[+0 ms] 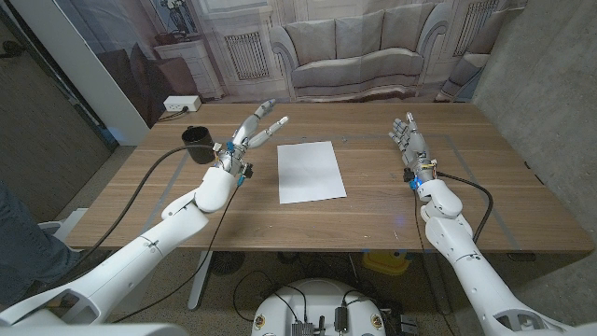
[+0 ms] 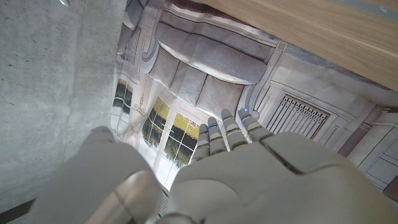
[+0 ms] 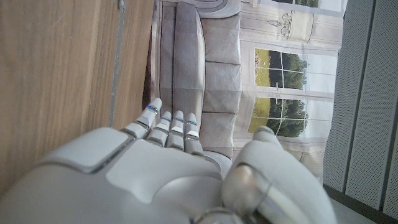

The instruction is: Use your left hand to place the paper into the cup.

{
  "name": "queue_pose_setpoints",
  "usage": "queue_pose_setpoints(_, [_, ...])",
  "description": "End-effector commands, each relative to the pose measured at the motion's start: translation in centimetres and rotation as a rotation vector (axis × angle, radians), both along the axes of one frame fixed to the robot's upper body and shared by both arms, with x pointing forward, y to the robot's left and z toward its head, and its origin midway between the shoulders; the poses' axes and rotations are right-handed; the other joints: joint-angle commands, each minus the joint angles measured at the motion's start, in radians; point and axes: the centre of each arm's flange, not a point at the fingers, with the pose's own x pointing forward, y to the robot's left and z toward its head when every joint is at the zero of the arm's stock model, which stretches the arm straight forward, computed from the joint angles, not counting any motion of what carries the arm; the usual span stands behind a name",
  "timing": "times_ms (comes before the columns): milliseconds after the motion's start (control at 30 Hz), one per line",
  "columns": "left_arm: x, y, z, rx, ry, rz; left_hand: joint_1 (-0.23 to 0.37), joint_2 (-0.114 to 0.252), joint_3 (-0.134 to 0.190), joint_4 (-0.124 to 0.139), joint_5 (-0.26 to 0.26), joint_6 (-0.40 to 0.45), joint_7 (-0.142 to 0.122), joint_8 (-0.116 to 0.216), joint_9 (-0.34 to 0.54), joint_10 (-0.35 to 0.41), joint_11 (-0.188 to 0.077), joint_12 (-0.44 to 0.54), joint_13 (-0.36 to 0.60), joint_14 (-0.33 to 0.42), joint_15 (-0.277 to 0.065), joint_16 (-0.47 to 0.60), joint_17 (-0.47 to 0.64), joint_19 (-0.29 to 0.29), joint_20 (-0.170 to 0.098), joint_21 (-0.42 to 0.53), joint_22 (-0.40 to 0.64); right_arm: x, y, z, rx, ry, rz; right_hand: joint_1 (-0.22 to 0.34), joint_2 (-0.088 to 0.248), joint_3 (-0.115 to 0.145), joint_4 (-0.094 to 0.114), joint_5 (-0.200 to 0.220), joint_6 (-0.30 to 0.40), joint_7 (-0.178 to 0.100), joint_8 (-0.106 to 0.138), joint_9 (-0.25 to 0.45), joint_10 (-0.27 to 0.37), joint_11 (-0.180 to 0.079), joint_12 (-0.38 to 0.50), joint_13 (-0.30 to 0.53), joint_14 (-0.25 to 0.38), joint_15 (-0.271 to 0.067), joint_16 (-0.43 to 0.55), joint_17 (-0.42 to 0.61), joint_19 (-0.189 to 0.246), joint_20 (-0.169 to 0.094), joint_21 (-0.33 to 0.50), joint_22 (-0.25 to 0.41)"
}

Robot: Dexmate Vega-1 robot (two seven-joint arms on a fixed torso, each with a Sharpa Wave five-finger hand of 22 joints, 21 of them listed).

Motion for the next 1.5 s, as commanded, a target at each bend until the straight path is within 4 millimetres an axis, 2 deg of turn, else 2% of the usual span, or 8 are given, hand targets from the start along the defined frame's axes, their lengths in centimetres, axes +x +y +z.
queue_pose_setpoints(33, [-0.7, -1.0, 0.1, 0.069, -0.042, 0.076, 0.007, 0.005, -0.002, -0.003, 0.009, 0.012, -0.005, 0.004, 0.005, 0.013, -0.003, 0.006, 0.002, 0.015, -0.01, 0.002, 0.004, 0.008, -0.06, -0.004, 0.004, 0.1, 0.2, -0.1, 0.016, -0.012, 0.013, 0.007, 0.006, 0.002, -0.006, -0.004, 0.01, 0.0, 0.007, 0.005, 0.009, -0.002, 0.005, 0.004, 0.011, 0.004, 0.006, 0.003, 0.014, -0.034, -0.004, 0.005])
queue_pose_setpoints(467, [-1.4, -1.9, 0.3, 0.13, -0.054, 0.13, 0.015, 0.007, -0.005, -0.006, 0.013, 0.043, -0.01, 0.009, 0.005, 0.041, -0.005, 0.009, 0.003, 0.034, -0.017, 0.002, 0.004, 0.02, -0.06, -0.009, 0.004, 0.2, 0.0, -0.1, 0.012, -0.005, 0.016, 0.011, 0.01, 0.004, -0.009, -0.006, 0.011, 0.002, 0.005, 0.005, 0.01, -0.002, 0.004, 0.005, 0.015, 0.006, 0.005, 0.003, 0.019, -0.035, -0.008, 0.005])
queue_pose_setpoints(1233, [-2.3, -3.0, 0.7, 0.23, -0.02, 0.175, 0.022, 0.007, -0.011, -0.008, 0.017, 0.048, -0.013, 0.001, 0.005, 0.048, -0.011, 0.002, 0.003, 0.039, -0.017, -0.005, 0.004, 0.027, -0.058, -0.017, 0.005, -0.7, -0.5, 0.1, -0.07, 0.017, 0.013, 0.005, 0.013, 0.001, -0.009, -0.013, 0.011, 0.002, 0.0, 0.005, 0.01, -0.002, 0.001, 0.005, 0.014, 0.008, 0.002, 0.006, 0.022, -0.033, -0.021, 0.005])
queue_pose_setpoints(1433, [-2.5, -3.3, 1.1, 0.264, 0.042, 0.197, 0.03, -0.002, -0.016, -0.014, 0.018, 0.063, -0.017, 0.003, 0.005, 0.057, -0.013, 0.001, 0.003, 0.053, -0.025, -0.004, 0.004, 0.041, -0.046, -0.018, 0.004, -0.6, -0.1, 0.2, -0.087, 0.03, 0.021, 0.004, 0.013, 0.0, -0.009, -0.015, 0.012, 0.003, 0.0, 0.005, 0.009, 0.0, 0.0, 0.005, 0.012, 0.009, 0.001, 0.006, 0.022, -0.033, -0.024, 0.005])
queue_pose_setpoints(1500, [-2.6, -3.4, 1.3, 0.275, 0.056, 0.21, 0.036, -0.008, -0.019, -0.018, 0.019, 0.08, -0.02, 0.007, 0.005, 0.071, -0.022, 0.003, 0.003, 0.063, -0.029, -0.003, 0.004, 0.048, -0.041, -0.02, 0.004, -0.5, -0.1, 0.2, -0.084, 0.03, 0.022, 0.003, 0.013, -0.001, -0.008, -0.015, 0.01, 0.003, -0.001, 0.005, 0.007, -0.002, -0.002, 0.005, 0.012, 0.009, 0.001, 0.007, 0.021, -0.032, -0.026, 0.005])
